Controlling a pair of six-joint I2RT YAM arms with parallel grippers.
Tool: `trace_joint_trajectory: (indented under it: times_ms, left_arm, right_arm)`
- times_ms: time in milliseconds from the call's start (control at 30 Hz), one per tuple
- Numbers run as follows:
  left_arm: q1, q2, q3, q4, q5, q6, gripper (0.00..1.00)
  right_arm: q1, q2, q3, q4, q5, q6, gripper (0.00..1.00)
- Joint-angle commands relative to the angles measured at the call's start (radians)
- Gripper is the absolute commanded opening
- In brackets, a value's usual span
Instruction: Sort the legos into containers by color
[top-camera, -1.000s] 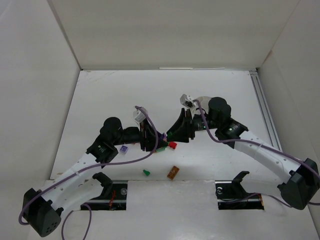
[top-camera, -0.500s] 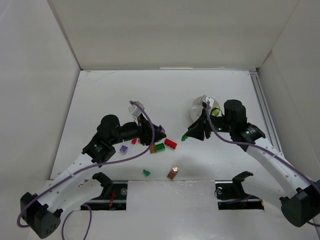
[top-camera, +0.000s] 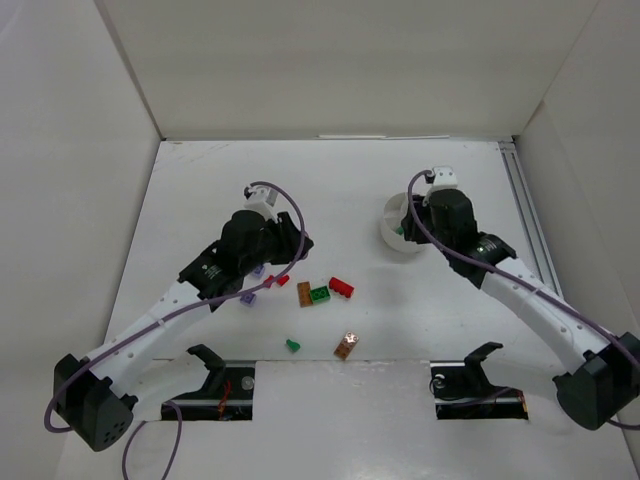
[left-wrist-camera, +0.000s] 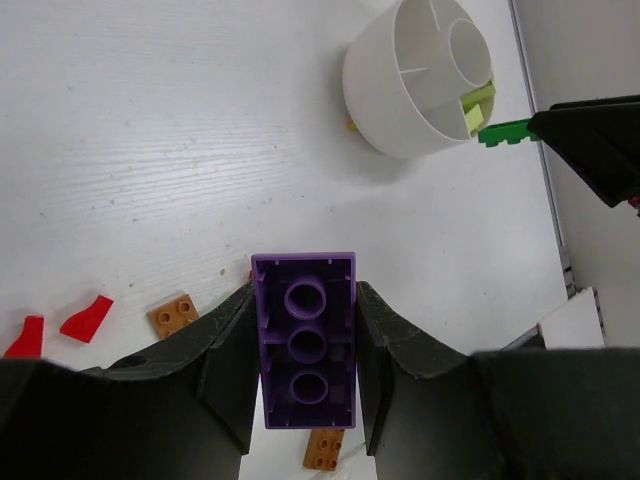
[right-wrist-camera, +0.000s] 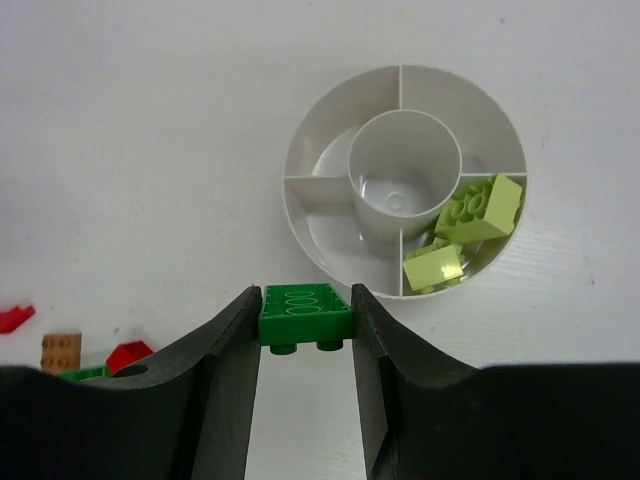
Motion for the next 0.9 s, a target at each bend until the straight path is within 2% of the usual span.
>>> trace_joint_trajectory:
  times_ms: [0, 333, 500, 867]
  left_arm:
    - [0.001, -0.005, 0.029, 0.001, -0.081, -0.031, 0.0]
    - [0.001, 0.017, 0.029, 0.003, -0.072, -0.022, 0.0]
    - [0.001, 0.017, 0.01, 0.012, -0.05, -0.022, 0.0]
    - [0.001, 0.008, 0.01, 0.032, -0.041, 0.02, 0.0]
  right_arm:
    - [0.045, 0.056, 0.04, 0.065, 0.303, 0.152, 0.03]
    - [0.074, 0.2, 0.06, 0.147, 0.438, 0.264, 0.03]
    - [0.074, 0.251, 0.071, 0.156, 0.439, 0.275, 0.08]
    - [0.103, 0.282, 0.089, 0.09, 0.439, 0.33, 0.44]
